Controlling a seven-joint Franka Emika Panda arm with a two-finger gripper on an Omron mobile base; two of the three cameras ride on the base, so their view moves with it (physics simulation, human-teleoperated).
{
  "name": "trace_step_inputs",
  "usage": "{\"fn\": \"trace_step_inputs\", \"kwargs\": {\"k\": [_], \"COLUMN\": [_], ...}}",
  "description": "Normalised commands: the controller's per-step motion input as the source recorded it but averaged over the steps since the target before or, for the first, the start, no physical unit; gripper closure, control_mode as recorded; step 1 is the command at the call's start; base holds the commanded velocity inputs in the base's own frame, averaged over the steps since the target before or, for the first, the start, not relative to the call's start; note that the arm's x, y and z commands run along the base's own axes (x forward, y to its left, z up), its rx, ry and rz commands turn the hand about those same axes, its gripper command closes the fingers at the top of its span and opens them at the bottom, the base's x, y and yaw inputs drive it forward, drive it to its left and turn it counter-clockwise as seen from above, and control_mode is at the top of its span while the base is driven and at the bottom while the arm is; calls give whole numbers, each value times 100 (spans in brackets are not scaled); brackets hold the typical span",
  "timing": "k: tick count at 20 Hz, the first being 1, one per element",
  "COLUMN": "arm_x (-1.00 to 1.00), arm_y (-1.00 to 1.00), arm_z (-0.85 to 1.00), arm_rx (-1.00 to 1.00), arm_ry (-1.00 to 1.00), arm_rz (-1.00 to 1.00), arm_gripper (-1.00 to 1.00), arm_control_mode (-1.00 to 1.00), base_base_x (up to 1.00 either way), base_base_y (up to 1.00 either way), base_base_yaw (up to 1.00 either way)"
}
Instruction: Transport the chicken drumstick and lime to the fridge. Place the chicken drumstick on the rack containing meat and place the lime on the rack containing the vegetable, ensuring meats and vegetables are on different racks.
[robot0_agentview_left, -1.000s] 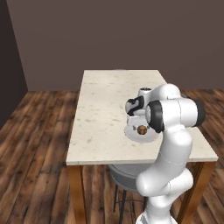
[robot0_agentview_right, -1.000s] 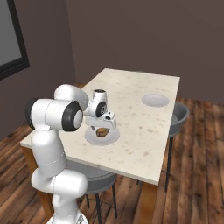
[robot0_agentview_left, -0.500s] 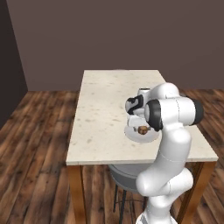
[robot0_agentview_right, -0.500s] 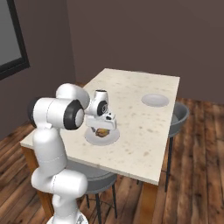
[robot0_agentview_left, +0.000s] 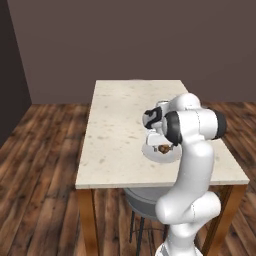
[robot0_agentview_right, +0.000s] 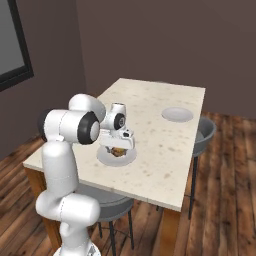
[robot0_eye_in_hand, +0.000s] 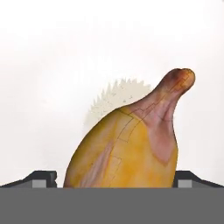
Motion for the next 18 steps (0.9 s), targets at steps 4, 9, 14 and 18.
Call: {"fn": "trace_step_inputs", "kwargs": {"k": [4,9,14,18], "arm_x": [0,-5,-36,-54], "arm_y": [-1,0,0,0], "arm_z": [-30,-29,-20,-3], "arm_rx": [0,0,0,0], "arm_ry": [15,14,10,-1], "arm_rz": [0,0,0,0], "arm_gripper": [-100,100,100,100], "arm_control_mode": [-100,-100,-100,-100], "base_base_x": [0,0,0,0], "base_base_y": [0,0,0,0], "base_base_yaw": [0,0,0,0]}}
